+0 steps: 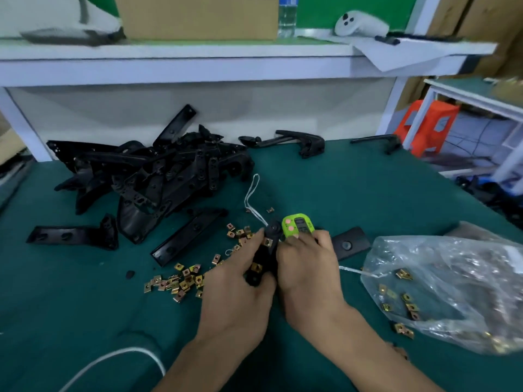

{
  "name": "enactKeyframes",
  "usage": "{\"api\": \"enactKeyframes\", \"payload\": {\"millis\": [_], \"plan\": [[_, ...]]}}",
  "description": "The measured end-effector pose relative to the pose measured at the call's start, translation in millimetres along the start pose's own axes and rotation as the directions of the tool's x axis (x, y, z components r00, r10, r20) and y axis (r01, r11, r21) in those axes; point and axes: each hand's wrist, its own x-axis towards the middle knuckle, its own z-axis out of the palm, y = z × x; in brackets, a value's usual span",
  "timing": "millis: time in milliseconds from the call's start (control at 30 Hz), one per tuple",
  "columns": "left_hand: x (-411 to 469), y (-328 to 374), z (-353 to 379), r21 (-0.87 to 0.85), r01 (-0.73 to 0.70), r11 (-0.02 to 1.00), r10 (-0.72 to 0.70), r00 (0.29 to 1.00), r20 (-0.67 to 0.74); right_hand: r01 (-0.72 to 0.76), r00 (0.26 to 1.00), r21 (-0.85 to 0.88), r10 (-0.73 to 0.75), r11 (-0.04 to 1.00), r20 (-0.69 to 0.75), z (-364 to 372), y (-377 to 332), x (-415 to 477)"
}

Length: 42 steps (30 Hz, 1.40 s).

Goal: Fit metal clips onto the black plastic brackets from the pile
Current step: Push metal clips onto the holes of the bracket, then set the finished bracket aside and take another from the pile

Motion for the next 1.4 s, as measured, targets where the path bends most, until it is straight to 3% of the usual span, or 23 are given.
{"api": "enactKeyframes", "payload": {"millis": [200,367,433,500,600,700,767,900,1033,1100,1167,1267,1400], "plan": [[46,46,12,-0.086,-0.146,0.986,0.154,0.982,0.108,-0.109,0.993,0.008,0.108,0.994,0.04,-44,48,-5],[66,72,63,-0.23,-0.063,0.971,0.096,0.986,0.137,-0.275,0.96,-0.086,0.278,0.958,0.027,-87,130,-49],[68,90,91,-0.244,-0.056,0.968,0.111,0.97,0.216,-0.376,0.926,0.112,0.369,0.92,0.081,-100,168,-83],[66,114,122,-0.282,-0.046,0.958,0.138,0.938,0.317,-0.488,0.872,0.459,0.434,0.742,0.226,-112,197,-123],[58,150,175,-0.355,0.03,0.934,0.152,0.868,0.473,-0.488,0.807,0.817,0.516,0.307,0.288,-110,221,-183],[45,178,231,-0.345,0.145,0.927,0.099,0.793,0.601,-0.38,0.667,0.922,0.667,-0.077,0.331,-94,229,-227],[34,186,266,-0.32,0.219,0.922,0.048,0.756,0.653,-0.35,0.544,0.919,0.759,-0.182,0.357,-83,233,-248],[33,208,324,-0.276,0.309,0.91,-0.035,0.722,0.691,-0.412,0.373,0.886,0.849,-0.211,0.376,-72,266,-243],[71,245,346,-0.29,0.382,0.878,-0.08,0.712,0.698,-0.359,0.227,0.903,0.916,-0.237,0.33,-79,377,-168],[84,245,346,-0.261,0.365,0.894,-0.078,0.7,0.71,-0.359,0.191,0.89,0.911,-0.282,0.366,-75,424,-132],[90,240,330,-0.233,0.242,0.942,-0.009,0.713,0.701,-0.46,0.161,0.84,0.904,-0.286,0.396,-58,436,-108],[107,210,279,-0.24,0.017,0.971,0.142,0.766,0.627,-0.645,0.221,0.761,0.938,-0.065,0.268,-33,402,-86],[120,160,214,-0.175,-0.017,0.984,0.089,0.905,0.416,-0.682,0.425,0.714,0.881,0.16,0.209,-2,344,-66]]}}
